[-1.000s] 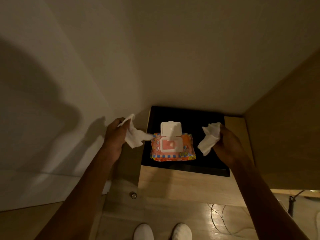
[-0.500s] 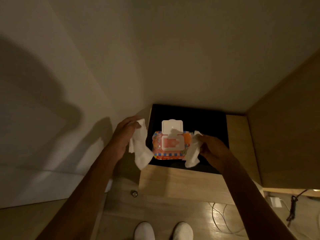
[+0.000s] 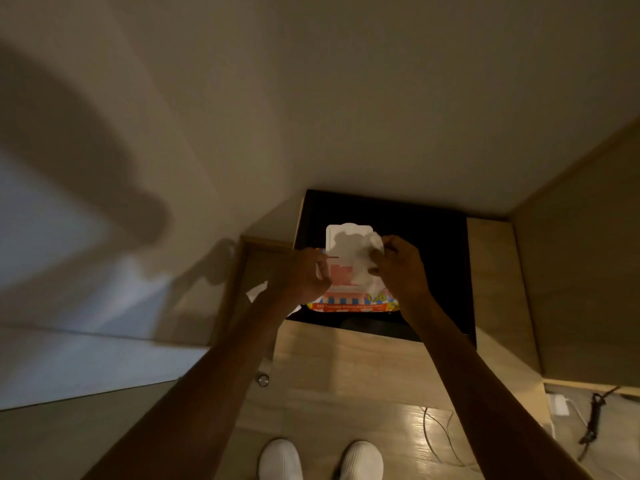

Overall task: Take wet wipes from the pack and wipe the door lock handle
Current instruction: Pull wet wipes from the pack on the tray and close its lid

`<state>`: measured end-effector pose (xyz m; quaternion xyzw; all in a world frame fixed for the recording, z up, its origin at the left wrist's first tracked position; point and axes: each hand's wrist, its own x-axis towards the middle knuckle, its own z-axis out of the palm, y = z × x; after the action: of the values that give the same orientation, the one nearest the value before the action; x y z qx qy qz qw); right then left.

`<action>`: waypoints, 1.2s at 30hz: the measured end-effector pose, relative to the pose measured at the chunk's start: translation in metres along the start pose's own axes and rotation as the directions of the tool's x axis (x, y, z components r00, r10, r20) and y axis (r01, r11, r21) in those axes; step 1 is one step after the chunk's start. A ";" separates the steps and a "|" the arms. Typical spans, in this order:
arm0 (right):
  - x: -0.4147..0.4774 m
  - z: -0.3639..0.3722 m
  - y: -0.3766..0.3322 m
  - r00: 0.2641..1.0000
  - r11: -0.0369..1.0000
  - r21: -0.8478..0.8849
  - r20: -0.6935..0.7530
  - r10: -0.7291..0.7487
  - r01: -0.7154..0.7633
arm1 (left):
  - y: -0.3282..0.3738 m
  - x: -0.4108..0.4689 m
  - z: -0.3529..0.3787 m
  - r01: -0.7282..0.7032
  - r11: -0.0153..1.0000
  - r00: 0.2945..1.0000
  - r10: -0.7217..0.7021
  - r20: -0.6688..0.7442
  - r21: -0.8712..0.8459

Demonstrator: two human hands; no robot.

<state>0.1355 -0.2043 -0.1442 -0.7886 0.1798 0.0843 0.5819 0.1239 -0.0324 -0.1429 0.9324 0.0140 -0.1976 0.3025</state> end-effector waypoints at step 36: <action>-0.003 0.019 0.036 0.943 0.678 -0.675 0.321 -0.086 0.291 | -0.018 0.013 0.024 -0.287 0.868 0.923 0.364 -0.124 0.406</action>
<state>0.1209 -0.1949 -0.1807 -0.9478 -0.0287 0.1901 0.2543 0.1247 -0.0326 -0.1757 0.9767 -0.1529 -0.0497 0.1423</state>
